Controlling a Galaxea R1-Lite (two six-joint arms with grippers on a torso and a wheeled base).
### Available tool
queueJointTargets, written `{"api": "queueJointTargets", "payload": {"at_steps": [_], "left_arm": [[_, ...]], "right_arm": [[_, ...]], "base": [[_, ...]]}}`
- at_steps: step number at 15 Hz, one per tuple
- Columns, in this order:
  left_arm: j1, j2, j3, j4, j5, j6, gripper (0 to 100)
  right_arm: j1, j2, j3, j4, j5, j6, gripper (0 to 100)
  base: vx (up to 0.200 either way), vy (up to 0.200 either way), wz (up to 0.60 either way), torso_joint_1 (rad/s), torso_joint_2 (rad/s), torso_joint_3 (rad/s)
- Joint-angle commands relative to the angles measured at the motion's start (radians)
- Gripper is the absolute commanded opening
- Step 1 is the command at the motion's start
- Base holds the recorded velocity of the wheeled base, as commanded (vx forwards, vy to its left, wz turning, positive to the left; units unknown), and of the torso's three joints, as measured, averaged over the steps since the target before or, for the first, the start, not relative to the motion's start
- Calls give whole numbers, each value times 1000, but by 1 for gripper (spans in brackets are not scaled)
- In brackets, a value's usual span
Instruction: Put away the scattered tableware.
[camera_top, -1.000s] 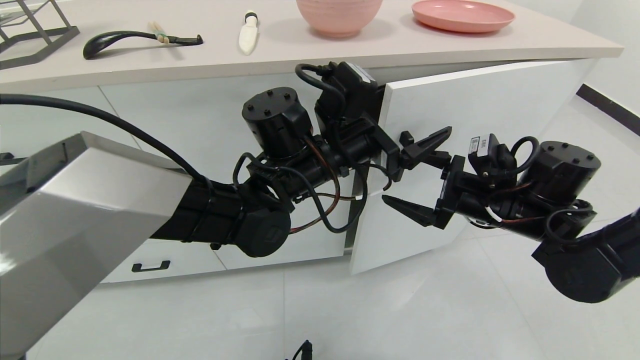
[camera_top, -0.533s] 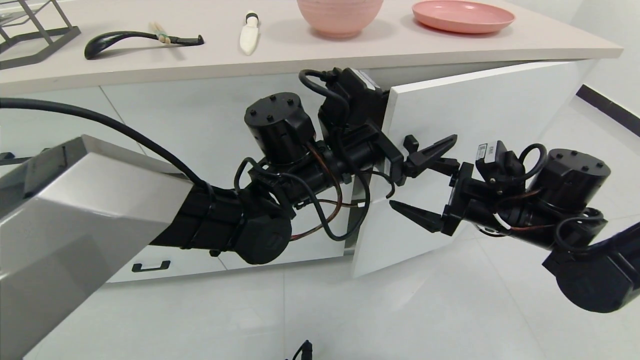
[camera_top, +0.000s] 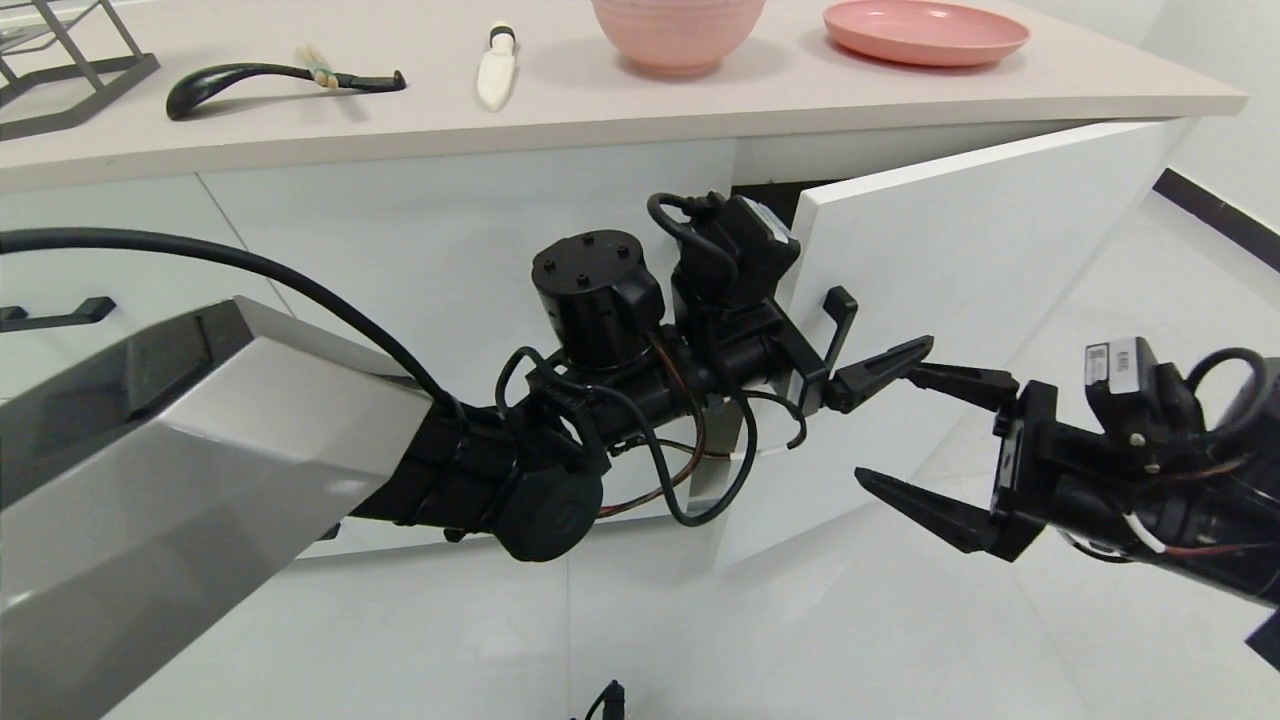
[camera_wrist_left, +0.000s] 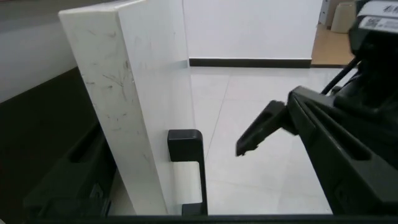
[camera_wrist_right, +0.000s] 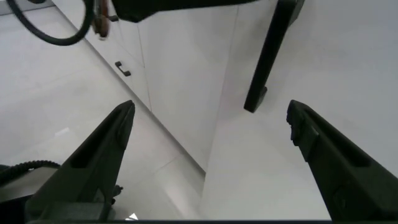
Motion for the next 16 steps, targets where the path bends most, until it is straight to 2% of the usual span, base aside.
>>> {"api": "queueJointTargets", "payload": {"at_steps": [1,3,8,10,13,16], "left_arm": [[0,-1,0,-3,4,1,100],[0,7,0,-3,5,1,100],[-4,30,2,-25,2,2,100],[-29,56,15,-68,4,1,100],[-72,63,49,-83,5,1,100],[-89,80,48,-91,5,1,100]], "right_arm": [[-10,-177,126,2,1,-2,100],[-12,-273,209,4,1,-2,100],[-73,-456,233,11,1,-2,100],[-136,-585,184,11,0,-1,100],[-163,-654,112,11,0,1,100],[-197,-681,106,10,0,-2,100]], "base": [[0,0,0,0,0,0],[0,0,0,0,0,0],[0,0,0,0,0,0],[0,0,0,0,0,0],[0,0,0,0,0,0],[0,0,0,0,0,0]]}}
